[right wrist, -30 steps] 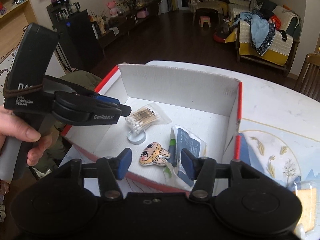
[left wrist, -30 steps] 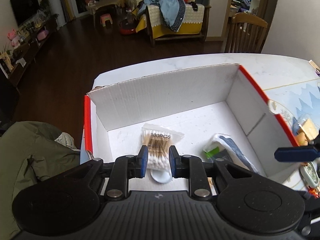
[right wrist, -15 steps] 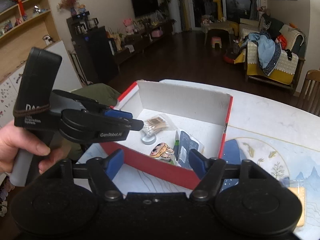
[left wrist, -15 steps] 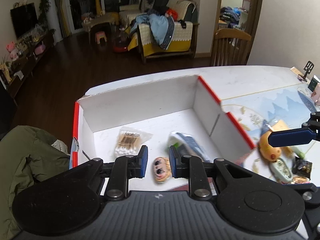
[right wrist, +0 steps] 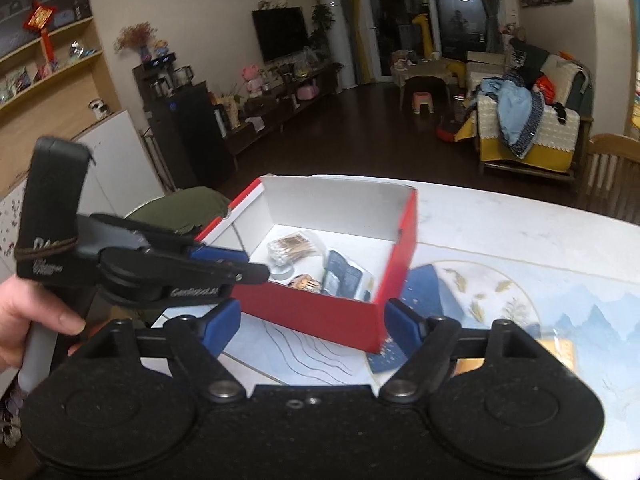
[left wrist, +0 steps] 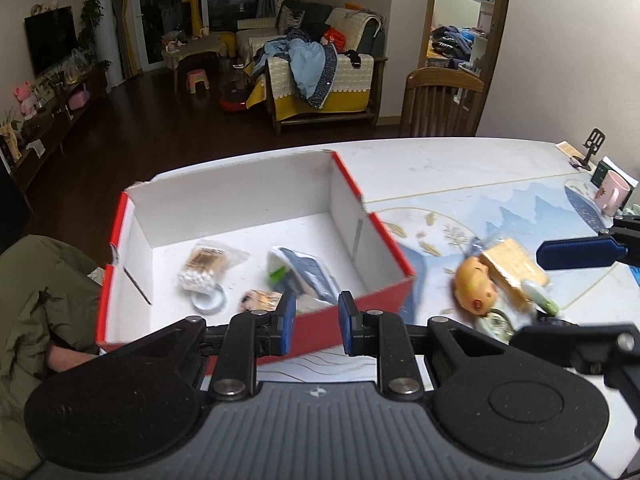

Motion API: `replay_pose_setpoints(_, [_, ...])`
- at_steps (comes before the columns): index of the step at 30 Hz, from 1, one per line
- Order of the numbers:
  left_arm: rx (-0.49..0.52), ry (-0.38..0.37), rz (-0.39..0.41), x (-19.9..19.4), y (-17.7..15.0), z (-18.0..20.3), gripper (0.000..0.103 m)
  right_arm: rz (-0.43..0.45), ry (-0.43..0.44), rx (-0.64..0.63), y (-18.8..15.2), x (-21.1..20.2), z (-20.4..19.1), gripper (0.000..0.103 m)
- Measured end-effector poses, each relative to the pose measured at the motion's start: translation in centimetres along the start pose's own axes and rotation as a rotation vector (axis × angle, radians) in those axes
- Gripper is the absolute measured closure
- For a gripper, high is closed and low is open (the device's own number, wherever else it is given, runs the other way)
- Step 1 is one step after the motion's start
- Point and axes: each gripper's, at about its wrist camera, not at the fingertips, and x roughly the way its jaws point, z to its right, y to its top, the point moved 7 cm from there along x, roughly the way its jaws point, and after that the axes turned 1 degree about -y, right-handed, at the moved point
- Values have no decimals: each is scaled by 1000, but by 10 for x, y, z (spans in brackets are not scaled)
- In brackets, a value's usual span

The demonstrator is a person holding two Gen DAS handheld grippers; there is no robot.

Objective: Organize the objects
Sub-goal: 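Withdraw both grippers from the box toward the green-and-white tube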

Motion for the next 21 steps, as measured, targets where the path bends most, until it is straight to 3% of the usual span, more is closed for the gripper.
replay_pose_setpoints(11, [6, -70, -3, -14, -22, 67, 80, 22, -22, 66, -37, -39, 45, 13])
replay_pose_setpoints(12, [3, -77, -5, -14, -24, 73, 71, 23, -29, 69, -41, -43, 50, 12])
replay_pose_setpoints(13, [0, -84, -6, -14, -26, 78, 53, 25, -38, 72, -45, -48, 55, 11])
replay_pose_setpoints(15, [-5, -90, 4, -15, -29, 89, 32, 26, -58, 87, -54, -57, 67, 10])
replay_pose_setpoints(21, [-9, -119, -11, -10, -37, 119, 32, 12, -129, 148, -88, -84, 112, 10])
